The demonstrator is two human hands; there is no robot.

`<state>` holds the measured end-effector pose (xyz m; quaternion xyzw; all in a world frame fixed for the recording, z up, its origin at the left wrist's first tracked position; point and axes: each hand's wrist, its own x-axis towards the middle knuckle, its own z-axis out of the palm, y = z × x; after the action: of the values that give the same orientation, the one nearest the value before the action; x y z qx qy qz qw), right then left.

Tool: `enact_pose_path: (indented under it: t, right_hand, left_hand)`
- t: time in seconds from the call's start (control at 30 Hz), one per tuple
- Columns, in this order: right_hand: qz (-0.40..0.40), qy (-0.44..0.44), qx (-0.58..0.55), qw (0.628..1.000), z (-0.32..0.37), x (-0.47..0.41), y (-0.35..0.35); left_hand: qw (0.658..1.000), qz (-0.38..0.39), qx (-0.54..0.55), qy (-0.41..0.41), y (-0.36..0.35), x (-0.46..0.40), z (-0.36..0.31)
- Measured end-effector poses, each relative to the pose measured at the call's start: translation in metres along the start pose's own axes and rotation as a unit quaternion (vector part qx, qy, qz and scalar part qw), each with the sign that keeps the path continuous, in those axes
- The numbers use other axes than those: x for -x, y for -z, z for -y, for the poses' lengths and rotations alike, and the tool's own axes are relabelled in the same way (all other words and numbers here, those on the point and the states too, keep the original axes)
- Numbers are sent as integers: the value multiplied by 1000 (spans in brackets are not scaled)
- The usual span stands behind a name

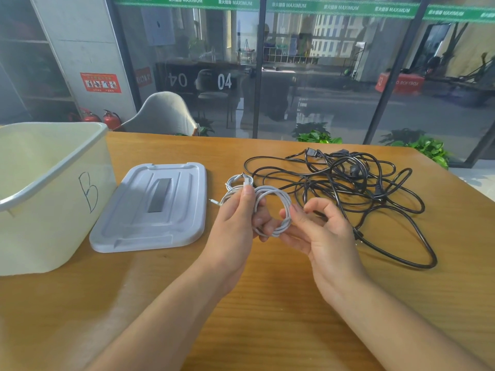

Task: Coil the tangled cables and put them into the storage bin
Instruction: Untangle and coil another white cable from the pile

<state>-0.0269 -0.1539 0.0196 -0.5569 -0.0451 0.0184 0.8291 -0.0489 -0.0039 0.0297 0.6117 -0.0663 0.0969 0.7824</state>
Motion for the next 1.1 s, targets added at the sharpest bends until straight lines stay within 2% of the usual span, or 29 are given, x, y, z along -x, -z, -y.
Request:
enact_pose_path:
  t: [0.17,0.33,0.6,0.8,1.0,1.1]
  right_hand:
    - [-10,182,154,971,-3,-1,3]
    - [-5,260,216,941,3,-7,9]
    - [-50,285,254,923,12,-17,25]
    - [-43,285,219,932,15,-17,25]
    - [-46,293,244,923,15,-19,29]
    - [-43,294,259,919,12,-19,29]
  left_hand:
    - [1000,12,26,4,0,1,0]
    - [999,18,48,9,1,2,-1]
    - [1000,17,-25,5,6,-2,0]
    - [999,-46,-11,-16,11,-4,7]
    - [992,24,-113,-44,13,-4,7]
    - [991,51,-117,-43,9,-2,7]
